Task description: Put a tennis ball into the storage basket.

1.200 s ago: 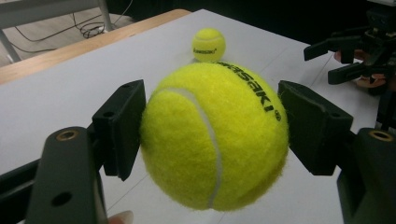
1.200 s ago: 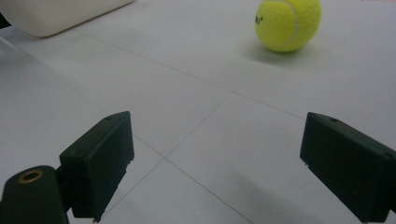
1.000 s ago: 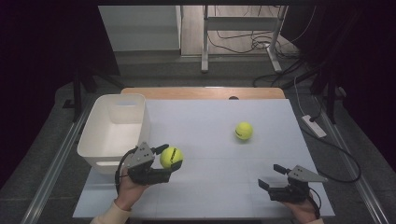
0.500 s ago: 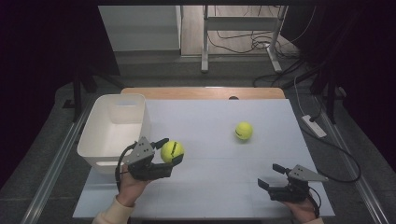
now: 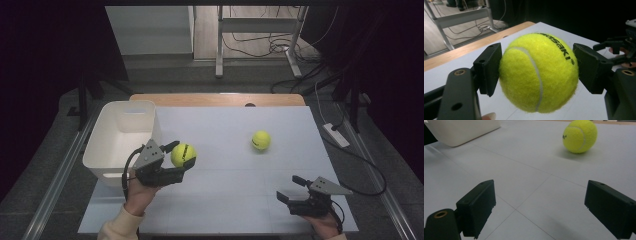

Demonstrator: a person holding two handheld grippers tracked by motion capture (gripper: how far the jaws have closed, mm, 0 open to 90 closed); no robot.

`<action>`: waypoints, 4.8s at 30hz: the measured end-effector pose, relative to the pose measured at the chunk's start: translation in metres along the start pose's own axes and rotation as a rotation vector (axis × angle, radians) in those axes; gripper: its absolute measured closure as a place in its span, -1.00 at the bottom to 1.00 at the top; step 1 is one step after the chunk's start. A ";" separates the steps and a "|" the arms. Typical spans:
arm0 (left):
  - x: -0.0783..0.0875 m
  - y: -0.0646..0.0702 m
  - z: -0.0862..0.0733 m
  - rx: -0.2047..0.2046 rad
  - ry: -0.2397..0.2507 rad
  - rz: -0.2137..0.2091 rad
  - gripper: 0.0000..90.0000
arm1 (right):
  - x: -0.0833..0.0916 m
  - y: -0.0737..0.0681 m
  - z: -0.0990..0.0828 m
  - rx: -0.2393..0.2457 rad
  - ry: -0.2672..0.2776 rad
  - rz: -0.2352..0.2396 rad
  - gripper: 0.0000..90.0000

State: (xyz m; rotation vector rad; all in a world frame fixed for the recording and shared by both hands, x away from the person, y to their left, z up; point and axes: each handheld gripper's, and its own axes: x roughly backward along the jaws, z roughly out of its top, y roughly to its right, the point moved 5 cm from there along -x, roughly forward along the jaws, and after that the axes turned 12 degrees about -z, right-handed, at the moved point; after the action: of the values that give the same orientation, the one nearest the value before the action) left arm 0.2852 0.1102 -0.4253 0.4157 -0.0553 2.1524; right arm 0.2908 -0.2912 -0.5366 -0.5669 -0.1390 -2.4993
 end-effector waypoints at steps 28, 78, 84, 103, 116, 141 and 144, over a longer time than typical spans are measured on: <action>0.016 -0.027 0.019 0.013 0.039 0.084 -0.39 | 0.000 0.001 -0.001 0.007 -0.003 -0.007 -0.78; 0.027 -0.073 0.033 0.064 0.024 0.180 -0.39 | 0.000 0.002 -0.001 0.008 -0.001 -0.020 -0.78; 0.027 -0.080 0.033 0.075 0.018 0.197 -0.39 | 0.000 0.001 -0.001 0.006 -0.001 -0.020 -0.78; 0.032 -0.098 0.039 0.086 0.002 0.244 -0.39 | 0.000 0.001 -0.001 0.009 0.002 -0.023 -0.78; 0.036 -0.113 0.044 0.109 -0.008 0.279 -0.39 | 0.002 0.001 0.000 0.006 0.004 -0.025 -0.78; 0.040 -0.160 0.034 0.155 -0.076 0.409 -0.39 | 0.001 0.002 -0.001 0.007 0.002 -0.028 -0.78; 0.041 -0.163 0.034 0.155 -0.083 0.421 -0.39 | 0.001 0.002 -0.001 0.007 0.004 -0.027 -0.78</action>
State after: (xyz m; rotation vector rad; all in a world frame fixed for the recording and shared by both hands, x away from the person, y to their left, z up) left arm 0.4046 0.2307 -0.3993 0.6282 -0.0234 2.5623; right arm 0.2906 -0.2935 -0.5366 -0.5612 -0.1545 -2.5247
